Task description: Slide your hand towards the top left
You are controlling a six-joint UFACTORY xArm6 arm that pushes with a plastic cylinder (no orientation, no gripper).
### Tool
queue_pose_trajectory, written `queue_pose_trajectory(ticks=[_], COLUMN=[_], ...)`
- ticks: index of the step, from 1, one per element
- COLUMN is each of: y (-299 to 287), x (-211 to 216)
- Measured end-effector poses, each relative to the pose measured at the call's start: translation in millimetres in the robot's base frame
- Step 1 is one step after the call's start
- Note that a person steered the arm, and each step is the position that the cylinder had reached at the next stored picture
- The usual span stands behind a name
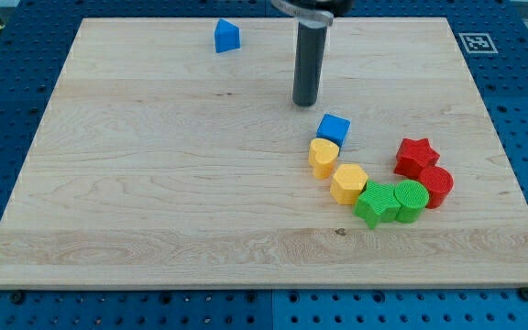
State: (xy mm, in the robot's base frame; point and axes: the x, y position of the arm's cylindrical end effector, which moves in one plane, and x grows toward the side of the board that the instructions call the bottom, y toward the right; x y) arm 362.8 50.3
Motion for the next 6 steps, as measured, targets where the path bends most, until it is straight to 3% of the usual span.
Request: queue_pose_trajectory(ticks=[2,5,6], y=[-96.7,-112.4,-155.1], x=[-2.6,-2.6,-9.2])
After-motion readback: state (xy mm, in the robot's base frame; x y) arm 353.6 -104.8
